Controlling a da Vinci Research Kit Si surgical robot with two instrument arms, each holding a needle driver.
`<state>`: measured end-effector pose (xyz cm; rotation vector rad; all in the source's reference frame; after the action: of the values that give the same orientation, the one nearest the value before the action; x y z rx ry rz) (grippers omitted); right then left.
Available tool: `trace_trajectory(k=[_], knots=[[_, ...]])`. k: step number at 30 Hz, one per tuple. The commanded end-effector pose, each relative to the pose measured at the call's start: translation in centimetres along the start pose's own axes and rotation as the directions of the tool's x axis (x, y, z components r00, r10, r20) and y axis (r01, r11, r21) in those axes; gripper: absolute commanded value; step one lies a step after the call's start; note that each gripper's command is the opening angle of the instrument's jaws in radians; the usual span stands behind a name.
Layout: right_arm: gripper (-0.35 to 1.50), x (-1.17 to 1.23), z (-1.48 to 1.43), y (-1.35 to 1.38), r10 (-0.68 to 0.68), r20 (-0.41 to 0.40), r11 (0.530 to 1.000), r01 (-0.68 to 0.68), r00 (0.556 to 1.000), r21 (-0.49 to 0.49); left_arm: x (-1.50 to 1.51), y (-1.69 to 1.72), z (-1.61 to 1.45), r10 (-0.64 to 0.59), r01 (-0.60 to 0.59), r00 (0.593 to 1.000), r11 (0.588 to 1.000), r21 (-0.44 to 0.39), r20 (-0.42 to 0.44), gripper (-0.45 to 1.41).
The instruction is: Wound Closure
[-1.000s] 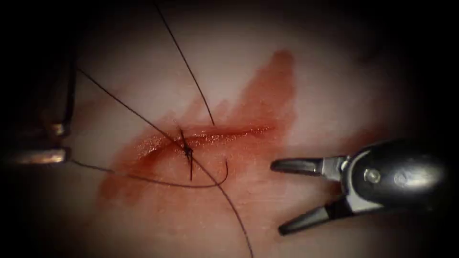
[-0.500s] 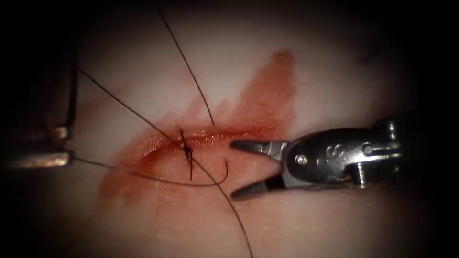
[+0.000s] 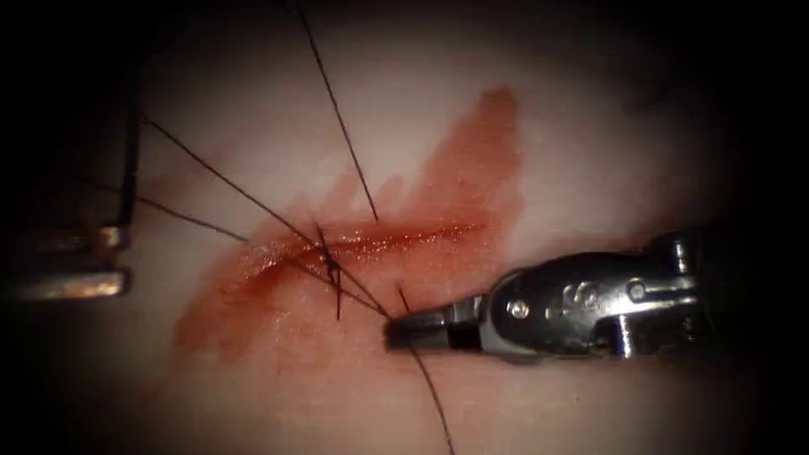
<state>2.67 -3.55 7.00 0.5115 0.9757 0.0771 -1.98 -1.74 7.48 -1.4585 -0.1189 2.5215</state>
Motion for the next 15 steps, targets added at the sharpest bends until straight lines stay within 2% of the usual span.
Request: trace_trajectory(k=[1,8,12,15], knots=[[-0.35,0.06,0.00,-0.16,0.002,0.007,1.000,-0.002,1.000,0.025,-0.03,0.03,0.07,0.000,0.000,1.000,1.000,-0.002,-0.001,-0.45],[-0.35,0.50,-0.18,-0.66,-0.009,0.032,0.986,0.004,0.999,0.165,-0.06,0.03,0.08,0.001,-0.001,1.000,1.000,0.000,0.000,-0.45],[-0.35,0.87,-0.10,-0.97,-0.040,0.024,0.971,0.033,0.999,0.239,-0.06,0.03,0.08,0.002,-0.002,1.000,1.000,0.001,0.000,-0.45],[-0.35,1.01,-0.01,-1.05,-0.055,0.022,0.968,0.048,0.998,0.245,-0.06,0.03,0.08,0.001,-0.001,1.000,1.000,0.001,0.001,-0.45]])
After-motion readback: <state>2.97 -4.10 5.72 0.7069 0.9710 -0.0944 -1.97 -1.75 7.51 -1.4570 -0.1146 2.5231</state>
